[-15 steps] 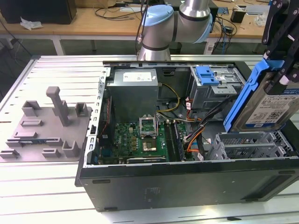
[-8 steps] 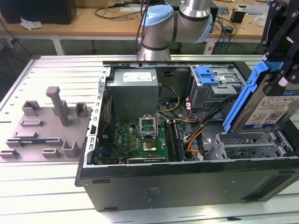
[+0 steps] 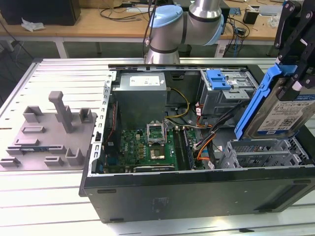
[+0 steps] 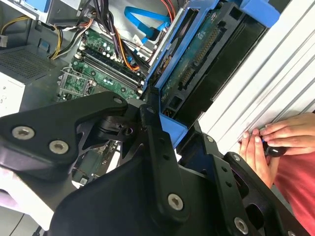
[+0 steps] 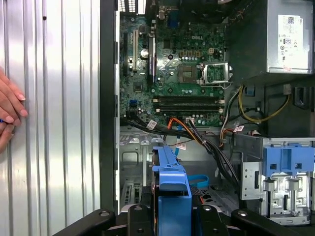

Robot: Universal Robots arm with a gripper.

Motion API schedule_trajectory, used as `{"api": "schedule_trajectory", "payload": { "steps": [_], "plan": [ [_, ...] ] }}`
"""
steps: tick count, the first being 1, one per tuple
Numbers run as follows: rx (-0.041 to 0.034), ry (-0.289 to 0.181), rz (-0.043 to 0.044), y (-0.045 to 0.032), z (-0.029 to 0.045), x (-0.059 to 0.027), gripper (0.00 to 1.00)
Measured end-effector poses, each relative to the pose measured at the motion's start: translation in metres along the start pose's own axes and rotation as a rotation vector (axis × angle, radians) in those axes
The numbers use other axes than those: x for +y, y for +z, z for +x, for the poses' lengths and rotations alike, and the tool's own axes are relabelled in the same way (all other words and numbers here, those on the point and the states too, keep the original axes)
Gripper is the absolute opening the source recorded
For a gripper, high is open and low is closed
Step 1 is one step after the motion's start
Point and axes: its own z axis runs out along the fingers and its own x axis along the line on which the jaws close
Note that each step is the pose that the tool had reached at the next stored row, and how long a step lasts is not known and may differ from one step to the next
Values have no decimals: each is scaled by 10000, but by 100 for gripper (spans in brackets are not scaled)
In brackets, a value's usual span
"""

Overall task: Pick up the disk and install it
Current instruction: 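Insert the disk into the insertion slot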

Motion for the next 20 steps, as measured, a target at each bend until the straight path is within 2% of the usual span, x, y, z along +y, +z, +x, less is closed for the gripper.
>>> {"api": "schedule_trajectory", "payload": {
  "steps": [20],
  "plan": [
    [1,-45,-3,45,-1,-5,37]
  ]
}}
